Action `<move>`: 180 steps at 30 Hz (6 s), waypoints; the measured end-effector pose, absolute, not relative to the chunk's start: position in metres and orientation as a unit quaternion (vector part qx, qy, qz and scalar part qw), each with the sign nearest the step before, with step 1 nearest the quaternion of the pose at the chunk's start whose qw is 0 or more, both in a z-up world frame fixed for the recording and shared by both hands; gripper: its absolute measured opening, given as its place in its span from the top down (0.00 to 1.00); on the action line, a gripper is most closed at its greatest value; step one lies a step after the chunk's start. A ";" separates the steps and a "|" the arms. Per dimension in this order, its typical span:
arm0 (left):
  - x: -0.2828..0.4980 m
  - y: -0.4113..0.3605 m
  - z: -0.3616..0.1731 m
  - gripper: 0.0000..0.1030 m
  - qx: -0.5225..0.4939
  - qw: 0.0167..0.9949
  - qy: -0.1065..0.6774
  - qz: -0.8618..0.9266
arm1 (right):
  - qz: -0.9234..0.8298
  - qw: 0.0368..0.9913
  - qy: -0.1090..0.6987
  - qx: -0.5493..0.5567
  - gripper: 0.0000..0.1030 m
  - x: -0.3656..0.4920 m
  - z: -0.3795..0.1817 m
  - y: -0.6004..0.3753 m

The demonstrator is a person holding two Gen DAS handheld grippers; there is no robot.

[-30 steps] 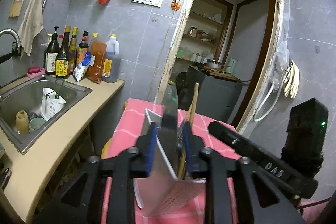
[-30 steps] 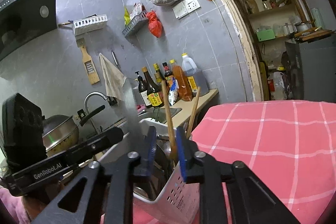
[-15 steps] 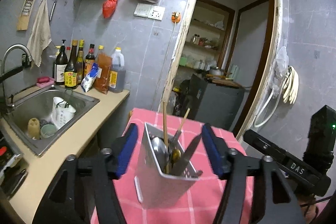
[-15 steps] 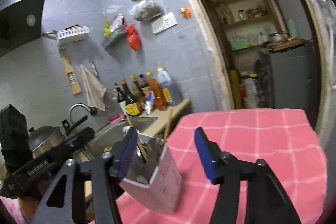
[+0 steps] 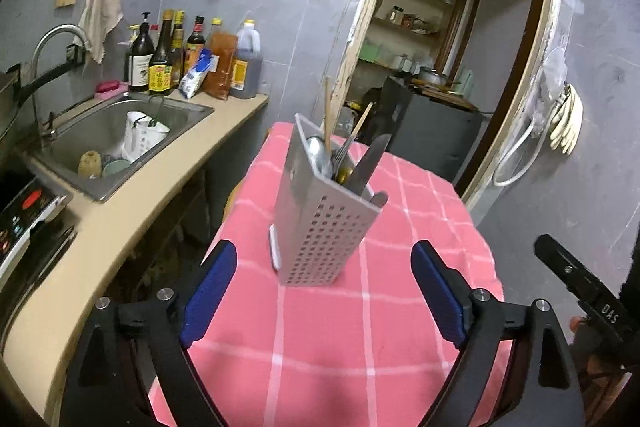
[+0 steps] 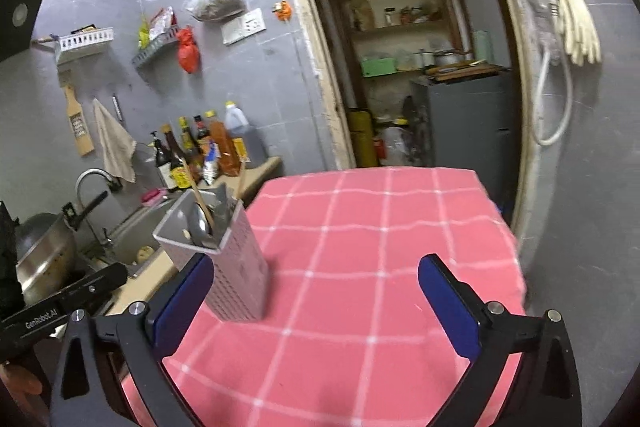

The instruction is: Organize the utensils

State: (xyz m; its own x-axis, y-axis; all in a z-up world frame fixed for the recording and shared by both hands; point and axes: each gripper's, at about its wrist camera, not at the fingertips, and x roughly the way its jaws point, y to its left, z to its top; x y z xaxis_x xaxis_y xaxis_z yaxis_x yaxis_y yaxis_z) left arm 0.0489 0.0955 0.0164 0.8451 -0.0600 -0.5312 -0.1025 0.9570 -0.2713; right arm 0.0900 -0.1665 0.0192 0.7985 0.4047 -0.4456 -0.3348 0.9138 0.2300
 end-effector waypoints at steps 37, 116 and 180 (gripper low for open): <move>0.038 0.081 -0.016 0.17 -0.083 0.965 0.250 0.015 | 0.146 0.957 0.251 0.016 0.00 0.084 -0.013 -0.168; 0.046 0.072 -0.016 0.17 -0.082 0.964 0.254 0.011 | 0.147 0.955 0.257 0.018 0.00 0.090 -0.018 -0.172; 0.052 0.075 -0.021 0.17 -0.087 0.962 0.258 0.012 | 0.149 0.953 0.263 0.019 0.00 0.094 -0.018 -0.172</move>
State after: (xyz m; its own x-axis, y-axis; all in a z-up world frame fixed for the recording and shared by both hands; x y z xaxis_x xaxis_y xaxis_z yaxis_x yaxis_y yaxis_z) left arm 0.0521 0.0748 -0.0213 0.8667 -0.0218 -0.4983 -0.0678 0.9846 -0.1609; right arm 0.0942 -0.1718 -0.0176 0.8179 0.2930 -0.4951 -0.2734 0.9552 0.1136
